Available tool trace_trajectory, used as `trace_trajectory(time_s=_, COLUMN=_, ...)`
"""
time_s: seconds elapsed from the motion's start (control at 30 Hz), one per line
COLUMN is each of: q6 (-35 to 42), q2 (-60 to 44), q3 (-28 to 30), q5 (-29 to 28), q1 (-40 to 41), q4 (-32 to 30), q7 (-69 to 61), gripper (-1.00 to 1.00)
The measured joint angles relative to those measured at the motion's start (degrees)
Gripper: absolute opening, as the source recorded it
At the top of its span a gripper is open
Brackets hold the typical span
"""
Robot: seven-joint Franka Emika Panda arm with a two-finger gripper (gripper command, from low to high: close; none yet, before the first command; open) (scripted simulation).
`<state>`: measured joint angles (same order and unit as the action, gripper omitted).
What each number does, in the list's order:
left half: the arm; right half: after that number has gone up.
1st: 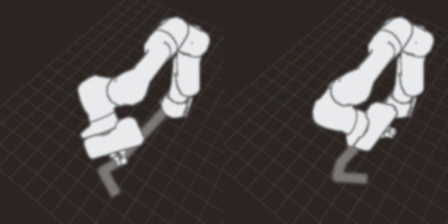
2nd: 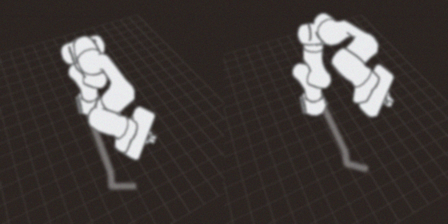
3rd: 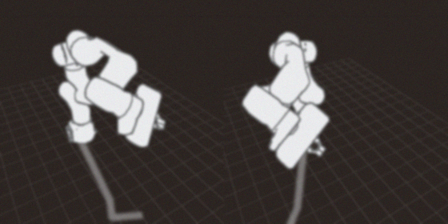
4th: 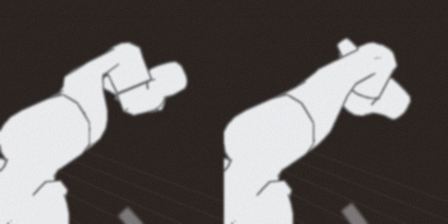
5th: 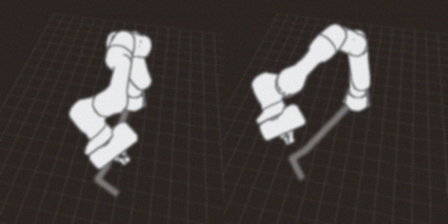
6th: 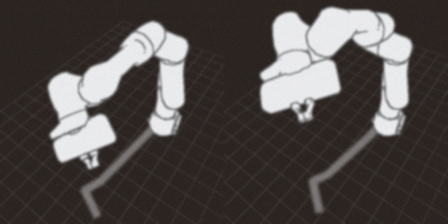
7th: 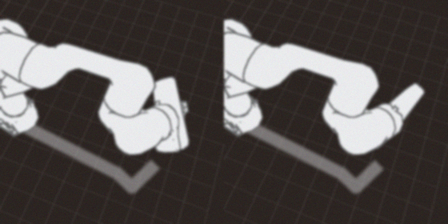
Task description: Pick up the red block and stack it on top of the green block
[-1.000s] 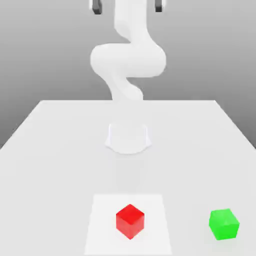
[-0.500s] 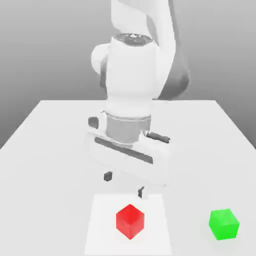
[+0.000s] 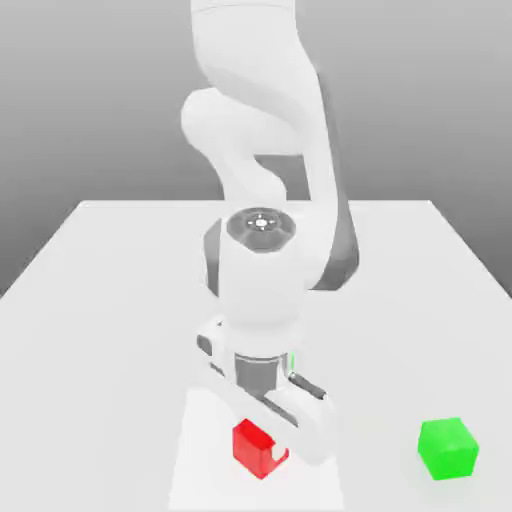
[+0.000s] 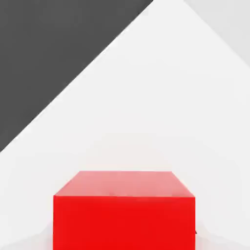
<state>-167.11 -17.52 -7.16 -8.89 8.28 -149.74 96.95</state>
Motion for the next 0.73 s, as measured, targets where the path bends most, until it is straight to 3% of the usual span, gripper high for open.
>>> trace_trajectory(time_s=0.27, q6=10.92, q2=10.84, q3=-5.64, q5=5.38, q1=-0.36, q4=0.04, q7=-4.76, gripper=-1.0)
trace_trajectory(time_s=0.47, q6=16.96, q2=9.63, q3=-14.8, q5=3.08, q1=-9.64, q4=6.85, q7=-5.93, gripper=-1.0)
trace_trajectory(time_s=0.6, q6=13.22, q2=2.23, q3=-14.13, q5=-3.64, q1=-14.6, q4=9.79, q7=-2.06, gripper=-1.0)
trace_trajectory(time_s=0.63, q6=11.71, q2=0.32, q3=-13.03, q5=-5.23, q1=-15.62, q4=10.0, q7=-0.94, gripper=1.0)
trace_trajectory(time_s=0.73, q6=11.71, q2=0.32, q3=-13.03, q5=-5.23, q1=-15.62, q4=10.0, q7=-0.94, gripper=1.0)
